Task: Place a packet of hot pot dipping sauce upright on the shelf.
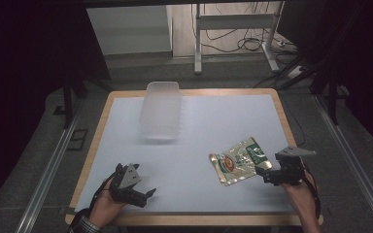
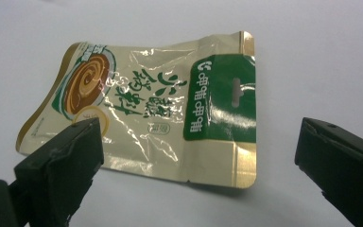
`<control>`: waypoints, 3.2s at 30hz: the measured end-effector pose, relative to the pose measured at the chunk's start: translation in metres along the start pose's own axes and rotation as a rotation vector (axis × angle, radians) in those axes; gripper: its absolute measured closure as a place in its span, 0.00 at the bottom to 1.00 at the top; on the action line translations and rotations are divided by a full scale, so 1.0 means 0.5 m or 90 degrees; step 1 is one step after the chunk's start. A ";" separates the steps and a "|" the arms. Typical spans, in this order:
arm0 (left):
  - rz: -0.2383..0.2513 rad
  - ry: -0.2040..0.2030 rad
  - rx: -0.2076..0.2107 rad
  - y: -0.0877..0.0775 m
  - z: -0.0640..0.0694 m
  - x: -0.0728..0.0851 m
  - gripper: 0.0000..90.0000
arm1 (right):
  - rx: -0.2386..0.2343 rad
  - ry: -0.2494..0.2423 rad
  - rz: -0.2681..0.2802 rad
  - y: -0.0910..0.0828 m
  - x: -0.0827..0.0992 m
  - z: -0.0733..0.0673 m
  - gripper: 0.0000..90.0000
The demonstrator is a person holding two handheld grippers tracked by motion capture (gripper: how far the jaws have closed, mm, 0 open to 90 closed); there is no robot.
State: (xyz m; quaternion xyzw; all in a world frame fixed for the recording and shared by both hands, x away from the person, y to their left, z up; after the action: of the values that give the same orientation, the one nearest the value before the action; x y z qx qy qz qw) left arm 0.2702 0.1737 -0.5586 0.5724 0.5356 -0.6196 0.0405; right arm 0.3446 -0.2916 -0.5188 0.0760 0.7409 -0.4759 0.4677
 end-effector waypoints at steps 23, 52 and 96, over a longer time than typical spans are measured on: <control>0.003 0.004 -0.003 0.000 0.001 -0.002 0.00 | -0.008 -0.003 -0.034 0.074 -0.051 0.049 0.04; -0.006 0.013 0.003 0.002 0.003 0.000 0.00 | -0.099 0.003 -0.100 0.149 -0.061 0.036 0.07; -0.009 0.023 -0.011 0.001 0.003 -0.001 0.00 | -0.081 -0.100 -0.093 0.101 -0.146 -0.083 0.99</control>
State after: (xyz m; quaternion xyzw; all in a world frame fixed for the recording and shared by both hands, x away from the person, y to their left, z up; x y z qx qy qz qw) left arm 0.2695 0.1721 -0.5591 0.5793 0.5453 -0.6050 0.0318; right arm 0.3871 -0.2083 -0.4906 -0.0453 0.7339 -0.4653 0.4927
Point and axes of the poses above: each handheld gripper's, and its own axes: y roughly forward along the jaws, x roughly out of its underside, z roughly to its right, the point moved 4 cm from there along y, roughly forward along the jaws, and after that the axes turned 6 degrees about -x, right-handed, at the moved point
